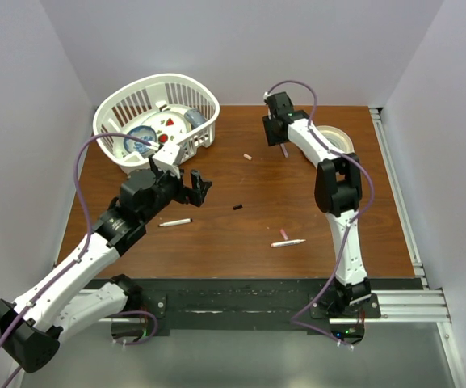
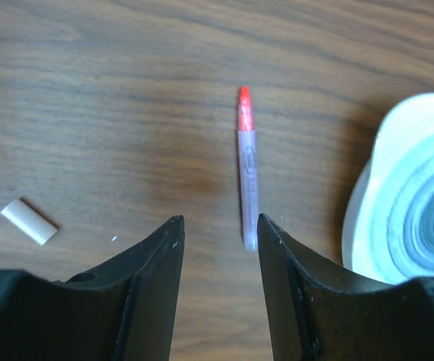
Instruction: Insert the pens into the pen caps
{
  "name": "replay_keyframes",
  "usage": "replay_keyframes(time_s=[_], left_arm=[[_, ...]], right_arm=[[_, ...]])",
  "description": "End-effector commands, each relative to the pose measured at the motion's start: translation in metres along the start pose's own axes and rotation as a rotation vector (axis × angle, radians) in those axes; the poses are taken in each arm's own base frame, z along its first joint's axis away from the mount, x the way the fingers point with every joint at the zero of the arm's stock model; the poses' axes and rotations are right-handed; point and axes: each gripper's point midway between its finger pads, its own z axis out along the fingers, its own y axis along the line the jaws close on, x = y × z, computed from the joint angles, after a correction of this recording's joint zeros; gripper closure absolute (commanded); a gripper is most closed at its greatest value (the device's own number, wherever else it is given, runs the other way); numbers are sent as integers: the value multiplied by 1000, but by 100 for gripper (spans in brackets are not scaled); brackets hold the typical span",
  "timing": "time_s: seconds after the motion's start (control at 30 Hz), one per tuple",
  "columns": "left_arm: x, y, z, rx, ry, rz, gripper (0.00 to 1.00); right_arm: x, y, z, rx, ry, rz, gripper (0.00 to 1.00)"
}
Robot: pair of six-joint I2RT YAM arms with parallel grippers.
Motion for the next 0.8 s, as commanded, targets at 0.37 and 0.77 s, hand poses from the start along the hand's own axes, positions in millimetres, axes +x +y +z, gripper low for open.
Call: replay_keyframes(time_s=[0.37, 0.77], left_arm=[[-9, -2, 4, 10, -41, 21, 1], [-11, -3, 2, 12, -48, 22, 1]], right_arm=[[-1, -22, 8, -29, 10, -30, 60], [22, -24, 25, -43, 72, -26, 61]])
